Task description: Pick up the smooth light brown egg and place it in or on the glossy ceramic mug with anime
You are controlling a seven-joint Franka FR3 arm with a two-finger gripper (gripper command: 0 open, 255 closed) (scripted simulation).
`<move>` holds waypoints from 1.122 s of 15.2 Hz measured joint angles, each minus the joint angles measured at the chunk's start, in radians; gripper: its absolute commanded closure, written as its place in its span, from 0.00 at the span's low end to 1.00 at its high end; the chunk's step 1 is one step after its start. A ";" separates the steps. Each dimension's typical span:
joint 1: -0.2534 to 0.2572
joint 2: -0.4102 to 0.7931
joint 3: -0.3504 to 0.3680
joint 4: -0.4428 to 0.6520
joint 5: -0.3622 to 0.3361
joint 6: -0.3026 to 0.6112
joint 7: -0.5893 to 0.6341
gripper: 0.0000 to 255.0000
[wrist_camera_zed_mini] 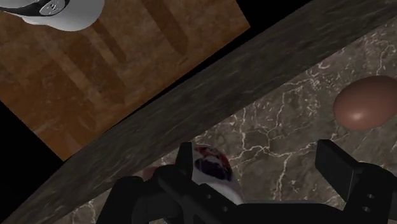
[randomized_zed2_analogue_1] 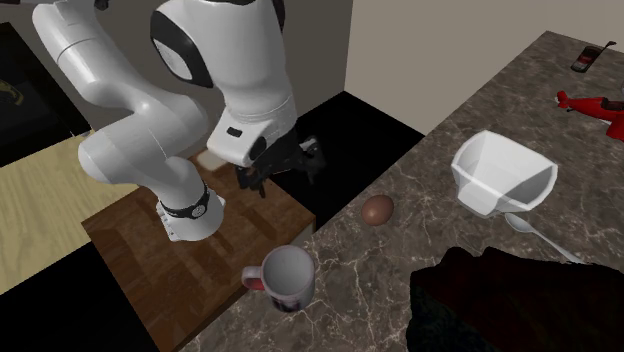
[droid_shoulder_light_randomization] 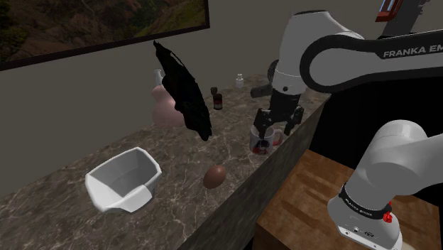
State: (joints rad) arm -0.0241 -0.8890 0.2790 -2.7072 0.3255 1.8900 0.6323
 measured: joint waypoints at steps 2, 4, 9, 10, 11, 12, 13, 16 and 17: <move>0.002 0.035 0.059 -0.020 0.056 0.082 0.080 0.00; -0.001 0.078 0.116 -0.028 0.105 0.162 0.158 0.00; -0.033 0.234 0.275 -0.006 0.204 0.380 0.358 0.00; -0.046 0.271 0.309 0.004 0.216 0.426 0.399 0.00; -0.059 0.309 0.347 0.013 0.226 0.474 0.444 0.00; -0.083 0.358 0.387 0.034 0.227 0.521 0.491 0.00; -0.102 0.389 0.416 0.044 0.227 0.560 0.531 0.00; -0.181 0.504 0.514 0.088 0.194 0.676 0.656 0.00; -0.197 0.531 0.534 0.094 0.184 0.702 0.677 0.00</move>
State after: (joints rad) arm -0.2209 -0.3585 0.8130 -2.6130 0.5094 2.5921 1.3096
